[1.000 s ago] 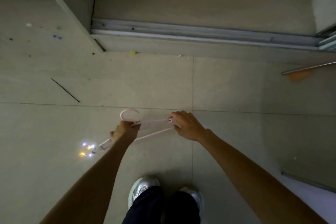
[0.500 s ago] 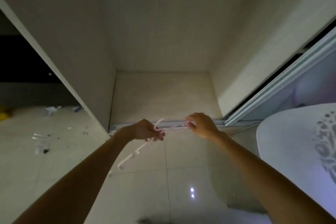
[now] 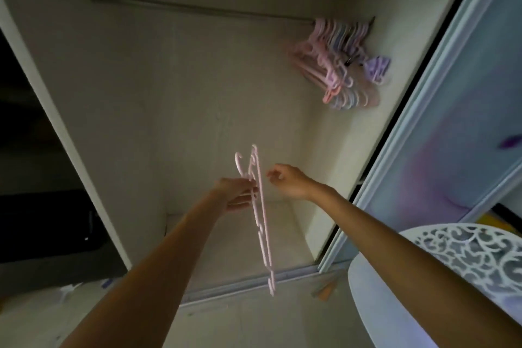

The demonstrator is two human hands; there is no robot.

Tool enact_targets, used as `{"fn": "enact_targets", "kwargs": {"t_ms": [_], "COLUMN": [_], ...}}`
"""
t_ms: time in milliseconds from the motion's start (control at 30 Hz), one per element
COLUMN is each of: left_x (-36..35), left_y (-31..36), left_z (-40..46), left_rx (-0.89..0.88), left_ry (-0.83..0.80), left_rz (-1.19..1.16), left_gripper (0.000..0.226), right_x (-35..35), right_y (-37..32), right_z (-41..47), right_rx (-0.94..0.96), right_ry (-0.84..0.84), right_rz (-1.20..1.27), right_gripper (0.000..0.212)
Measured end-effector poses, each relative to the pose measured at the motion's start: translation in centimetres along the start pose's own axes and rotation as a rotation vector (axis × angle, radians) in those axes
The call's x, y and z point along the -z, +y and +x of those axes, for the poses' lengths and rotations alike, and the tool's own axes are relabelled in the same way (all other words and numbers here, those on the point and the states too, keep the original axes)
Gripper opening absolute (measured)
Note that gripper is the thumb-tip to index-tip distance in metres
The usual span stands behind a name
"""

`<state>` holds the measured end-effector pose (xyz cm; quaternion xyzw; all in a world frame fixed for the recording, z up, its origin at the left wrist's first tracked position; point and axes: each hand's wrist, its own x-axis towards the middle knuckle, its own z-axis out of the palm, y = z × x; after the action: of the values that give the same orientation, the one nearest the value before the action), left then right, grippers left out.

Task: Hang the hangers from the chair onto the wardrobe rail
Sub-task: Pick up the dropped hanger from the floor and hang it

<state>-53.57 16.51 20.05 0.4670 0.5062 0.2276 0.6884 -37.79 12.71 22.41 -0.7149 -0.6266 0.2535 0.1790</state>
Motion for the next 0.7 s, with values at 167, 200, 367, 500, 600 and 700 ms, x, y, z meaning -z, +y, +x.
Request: {"fn": "enact_targets", "kwargs": {"t_ms": [167, 200, 367, 500, 600, 700], "left_x": [-0.7, -1.1, -3.6, -6.6, -8.6, -9.3], "left_y": [7.5, 8.8, 13.5, 17.5, 20.7, 23.9], "left_z": [-0.6, -0.4, 2.1, 5.8, 8.6, 11.2], "left_rx": [-0.157, -0.178, -0.227, -0.271, -0.334, -0.433], "left_ry": [0.093, 0.102, 0.107, 0.123, 0.126, 0.168], "left_rz": [-0.13, -0.149, -0.214, -0.161, -0.128, -0.014], "left_gripper": [0.017, 0.017, 0.017, 0.018, 0.018, 0.015], "right_x": [5.4, 6.2, 9.3, 12.6, 15.9, 18.8], "right_y": [-3.1, -3.5, -3.0, -1.2, 0.1, 0.6], "right_z": [-0.8, -0.8, 1.9, 6.9, 10.0, 12.7], "right_rx": [-0.106, -0.115, -0.017, 0.007, 0.023, 0.023], "right_ry": [-0.093, -0.132, -0.144, 0.045, 0.173, 0.344], "right_rz": [0.286, 0.353, 0.402, 0.163, -0.032, -0.205], "right_gripper": [0.029, 0.032, 0.024, 0.02, 0.022, 0.026]}}
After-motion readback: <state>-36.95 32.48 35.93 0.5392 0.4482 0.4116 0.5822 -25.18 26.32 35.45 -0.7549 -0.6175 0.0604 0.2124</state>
